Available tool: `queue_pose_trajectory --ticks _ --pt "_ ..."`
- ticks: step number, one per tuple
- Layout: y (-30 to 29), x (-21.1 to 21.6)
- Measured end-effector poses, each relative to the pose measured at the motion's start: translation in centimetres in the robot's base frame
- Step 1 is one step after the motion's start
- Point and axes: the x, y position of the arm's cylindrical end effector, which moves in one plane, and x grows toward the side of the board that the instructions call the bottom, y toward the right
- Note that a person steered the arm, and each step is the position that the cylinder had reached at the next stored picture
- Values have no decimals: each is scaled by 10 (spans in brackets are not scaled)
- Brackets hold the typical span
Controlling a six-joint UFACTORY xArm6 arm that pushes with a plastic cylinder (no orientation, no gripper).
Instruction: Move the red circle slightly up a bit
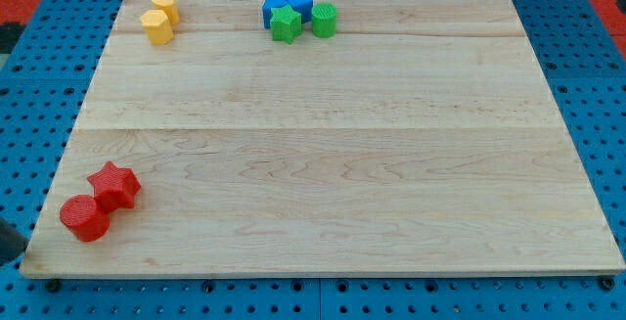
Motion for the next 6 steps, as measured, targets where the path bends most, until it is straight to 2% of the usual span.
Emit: queue_pose_trajectory --ticks 1,3,6 --pt "7 5" --pt "80 5" --pt "71 -18"
